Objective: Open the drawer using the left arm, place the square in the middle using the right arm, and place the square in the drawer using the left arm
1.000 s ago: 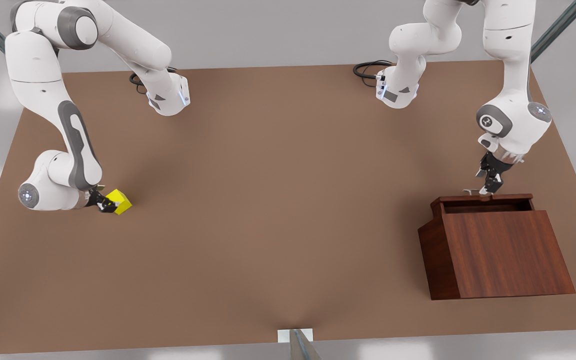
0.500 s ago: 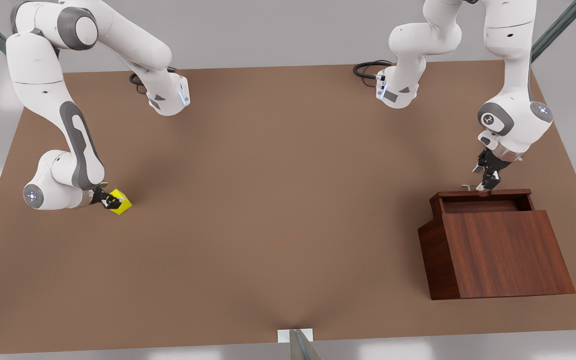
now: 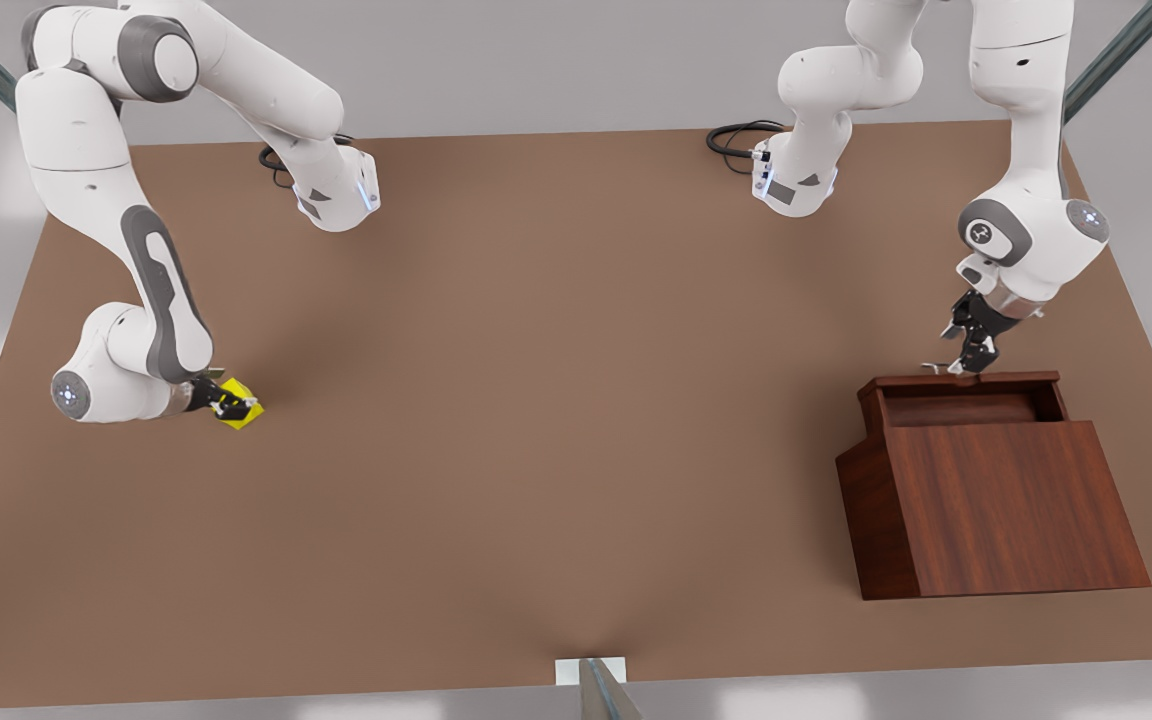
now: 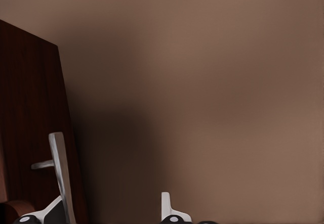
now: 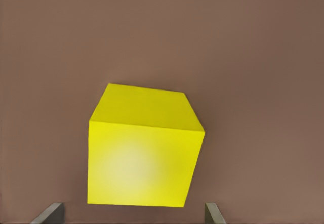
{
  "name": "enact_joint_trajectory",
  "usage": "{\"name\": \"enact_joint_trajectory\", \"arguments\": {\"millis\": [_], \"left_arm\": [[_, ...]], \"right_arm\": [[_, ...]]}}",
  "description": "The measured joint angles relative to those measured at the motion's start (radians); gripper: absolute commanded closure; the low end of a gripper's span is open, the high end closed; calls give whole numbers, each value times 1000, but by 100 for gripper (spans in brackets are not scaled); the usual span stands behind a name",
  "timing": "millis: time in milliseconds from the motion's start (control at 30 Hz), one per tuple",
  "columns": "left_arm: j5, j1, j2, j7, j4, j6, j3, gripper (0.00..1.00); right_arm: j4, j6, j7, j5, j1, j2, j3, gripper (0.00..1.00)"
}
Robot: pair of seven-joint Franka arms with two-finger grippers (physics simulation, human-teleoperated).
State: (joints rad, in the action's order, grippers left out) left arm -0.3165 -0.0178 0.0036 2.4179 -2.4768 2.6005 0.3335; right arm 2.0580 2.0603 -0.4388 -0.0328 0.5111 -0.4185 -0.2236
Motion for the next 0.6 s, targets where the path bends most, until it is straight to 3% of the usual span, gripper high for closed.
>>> {"name": "enact_joint_trajectory", "arguments": {"millis": [600], "left_arm": [[5, 14, -19, 5, -6, -34, 19, 12]], "right_arm": [[-8, 30, 135, 26, 7, -19, 9, 0]]}}
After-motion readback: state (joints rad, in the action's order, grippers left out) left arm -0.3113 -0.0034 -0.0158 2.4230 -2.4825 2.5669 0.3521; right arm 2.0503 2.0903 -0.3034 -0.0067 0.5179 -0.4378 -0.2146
